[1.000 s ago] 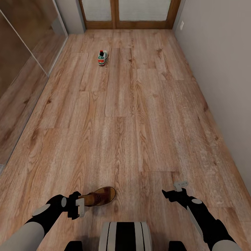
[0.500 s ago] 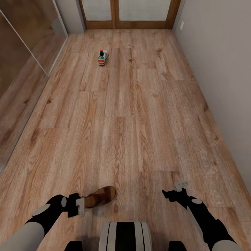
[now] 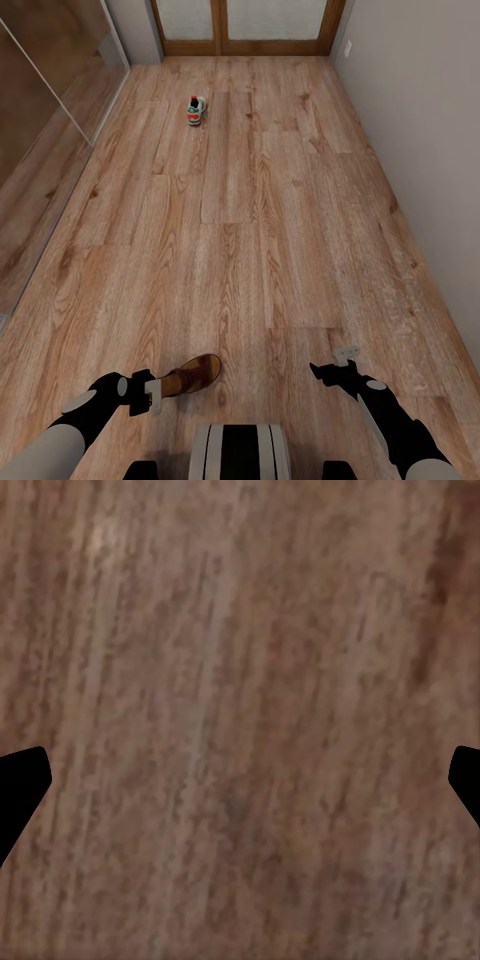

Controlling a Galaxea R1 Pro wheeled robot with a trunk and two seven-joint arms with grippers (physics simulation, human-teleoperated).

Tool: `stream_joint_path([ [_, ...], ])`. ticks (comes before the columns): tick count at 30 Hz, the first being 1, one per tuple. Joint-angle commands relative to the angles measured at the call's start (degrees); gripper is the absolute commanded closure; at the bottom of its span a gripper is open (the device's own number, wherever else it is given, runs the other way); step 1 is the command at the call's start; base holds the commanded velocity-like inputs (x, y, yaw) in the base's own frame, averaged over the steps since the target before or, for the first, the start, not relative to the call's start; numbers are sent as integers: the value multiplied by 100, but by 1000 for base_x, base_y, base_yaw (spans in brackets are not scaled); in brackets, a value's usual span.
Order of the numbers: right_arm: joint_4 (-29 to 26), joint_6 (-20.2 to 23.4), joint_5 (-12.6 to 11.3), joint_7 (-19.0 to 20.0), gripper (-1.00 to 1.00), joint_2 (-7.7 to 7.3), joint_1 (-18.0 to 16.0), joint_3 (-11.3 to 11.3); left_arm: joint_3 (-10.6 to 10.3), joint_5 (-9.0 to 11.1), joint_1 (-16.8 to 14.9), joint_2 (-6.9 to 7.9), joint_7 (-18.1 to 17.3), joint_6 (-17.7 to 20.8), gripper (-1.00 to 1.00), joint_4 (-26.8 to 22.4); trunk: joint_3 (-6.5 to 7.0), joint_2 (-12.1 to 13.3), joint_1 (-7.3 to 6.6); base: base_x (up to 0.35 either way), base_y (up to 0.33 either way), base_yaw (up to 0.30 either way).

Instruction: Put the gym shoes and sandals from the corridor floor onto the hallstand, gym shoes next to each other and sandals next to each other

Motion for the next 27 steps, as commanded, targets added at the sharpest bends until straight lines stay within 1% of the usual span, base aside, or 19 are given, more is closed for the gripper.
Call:
stream_joint_path([
  [1,-11,29,29,22,-100,-2,0,-1,-13,-61,-1,2,7,-43,100,-12,-3,-1,0,0,0,0],
  [9,-11,29,29,22,-100,-2,0,1,-14,-60,-1,-2,6,-43,100,-12,-3,-1,0,0,0,0],
  [11,-11,29,29,22,-100,-2,0,-6,26,-38,-12,-17,-24,-30,100,-102,-3,-1,0,0,0,0],
  [14,-11,29,29,22,-100,-2,0,-7,218,9,-23,-42,-34,30,100,-111,-3,-1,0,0,0,0],
  [15,-11,29,29,22,-100,-2,0,-6,361,41,-31,-58,-39,64,100,-113,-3,-1,0,0,0,0],
  [16,-11,29,29,22,-100,-2,0,-4,432,54,-35,-66,-40,78,100,-114,-3,-1,0,22,0,0],
  [17,-11,29,29,22,-100,-2,0,-3,560,73,-44,-78,-43,104,100,-115,-3,-1,0,91,0,0],
  [19,-11,29,29,22,-100,-2,0,5,711,99,-57,-88,-49,134,100,-113,-3,-1,0,77,0,0],
  [22,-9,29,29,22,-100,-2,0,12,823,134,-64,-94,-52,150,100,-109,-3,-1,0,39,0,0],
  [23,-5,29,33,22,-100,-2,0,14,888,168,-65,-94,-54,157,100,-109,-3,-1,0,20,0,0],
  [25,1,29,35,22,-100,-2,0,16,949,216,-68,-93,-56,161,100,-109,-3,-1,0,14,0,0],
  [27,12,25,36,22,-100,-2,0,17,1065,324,-66,-95,-51,164,100,-107,-3,-1,0,7,0,0],
])
